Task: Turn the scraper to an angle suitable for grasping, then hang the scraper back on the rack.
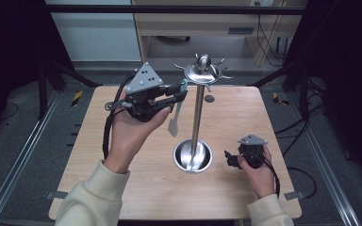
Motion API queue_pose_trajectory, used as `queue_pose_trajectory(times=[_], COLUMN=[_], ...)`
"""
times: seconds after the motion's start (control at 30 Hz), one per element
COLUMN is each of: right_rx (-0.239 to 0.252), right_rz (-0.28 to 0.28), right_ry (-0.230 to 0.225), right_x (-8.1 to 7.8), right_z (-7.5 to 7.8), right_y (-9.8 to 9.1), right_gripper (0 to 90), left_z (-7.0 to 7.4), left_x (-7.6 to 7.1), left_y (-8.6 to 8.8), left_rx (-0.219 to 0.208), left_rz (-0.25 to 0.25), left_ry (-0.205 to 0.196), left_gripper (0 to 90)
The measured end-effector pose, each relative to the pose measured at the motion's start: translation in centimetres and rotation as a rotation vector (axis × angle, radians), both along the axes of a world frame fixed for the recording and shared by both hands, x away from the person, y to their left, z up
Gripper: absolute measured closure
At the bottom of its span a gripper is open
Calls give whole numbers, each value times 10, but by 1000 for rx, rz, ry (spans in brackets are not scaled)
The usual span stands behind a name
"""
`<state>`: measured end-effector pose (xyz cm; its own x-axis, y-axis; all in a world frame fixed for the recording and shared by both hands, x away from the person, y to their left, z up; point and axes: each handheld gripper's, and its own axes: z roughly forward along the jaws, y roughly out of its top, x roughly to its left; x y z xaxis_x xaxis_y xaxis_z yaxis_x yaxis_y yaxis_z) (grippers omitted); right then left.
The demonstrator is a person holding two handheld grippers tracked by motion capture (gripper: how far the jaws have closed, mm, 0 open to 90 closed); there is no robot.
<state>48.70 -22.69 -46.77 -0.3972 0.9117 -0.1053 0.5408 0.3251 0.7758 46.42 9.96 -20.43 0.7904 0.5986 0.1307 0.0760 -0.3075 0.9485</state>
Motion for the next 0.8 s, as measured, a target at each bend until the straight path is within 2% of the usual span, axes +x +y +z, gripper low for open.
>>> queue_pose_trajectory(times=[0.17,0.33,0.4,0.47,0.57,0.7,0.8], right_rx=[-6,-9,-6,-8,-10,-11,-9], right_rz=[0,-1,-3,-2,0,-4,-3], right_ry=[-6,-1,-1,-2,-1,-1,-3], right_x=[0,0,0,0,0,0,0], right_z=[0,0,0,-1,-1,0,0], right_y=[-1,-1,-1,-1,-1,-1,-1], right_gripper=[116,115,115,115,115,115,115], left_z=[1,-3,-8,-14,-25,-41,-51], left_x=[-5,-11,-12,-14,-20,-24,-26], left_y=[6,17,21,24,33,43,51], left_rx=[1,25,37,70,82,131,159], left_rz=[24,66,81,93,115,115,124], left_ry=[-22,-39,-36,-24,-21,7,-1], left_gripper=[639,441,341,238,144,65,49])
